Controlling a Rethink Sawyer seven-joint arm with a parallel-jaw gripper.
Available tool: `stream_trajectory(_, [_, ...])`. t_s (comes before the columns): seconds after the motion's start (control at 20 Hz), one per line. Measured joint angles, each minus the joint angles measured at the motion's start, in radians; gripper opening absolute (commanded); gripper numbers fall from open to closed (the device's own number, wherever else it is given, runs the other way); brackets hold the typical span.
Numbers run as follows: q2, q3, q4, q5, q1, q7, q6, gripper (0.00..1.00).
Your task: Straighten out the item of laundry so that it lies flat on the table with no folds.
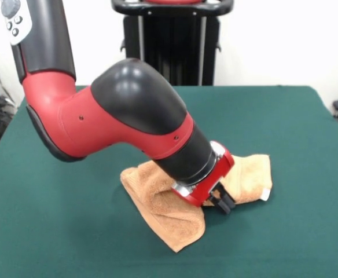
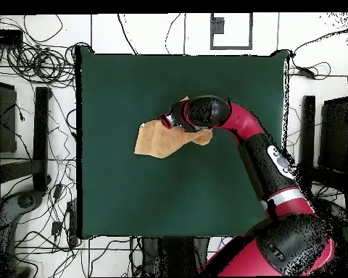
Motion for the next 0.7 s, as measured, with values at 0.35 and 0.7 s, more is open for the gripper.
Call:
stream_trajectory(0.35, [-0.064,-0.002,0.034,-0.004,0.000,0.000,0.000,0.00])
stream_trajectory(0.7, [-0.107,-0.003,0.040,-0.008,-0.001,0.000,0.000,0.00])
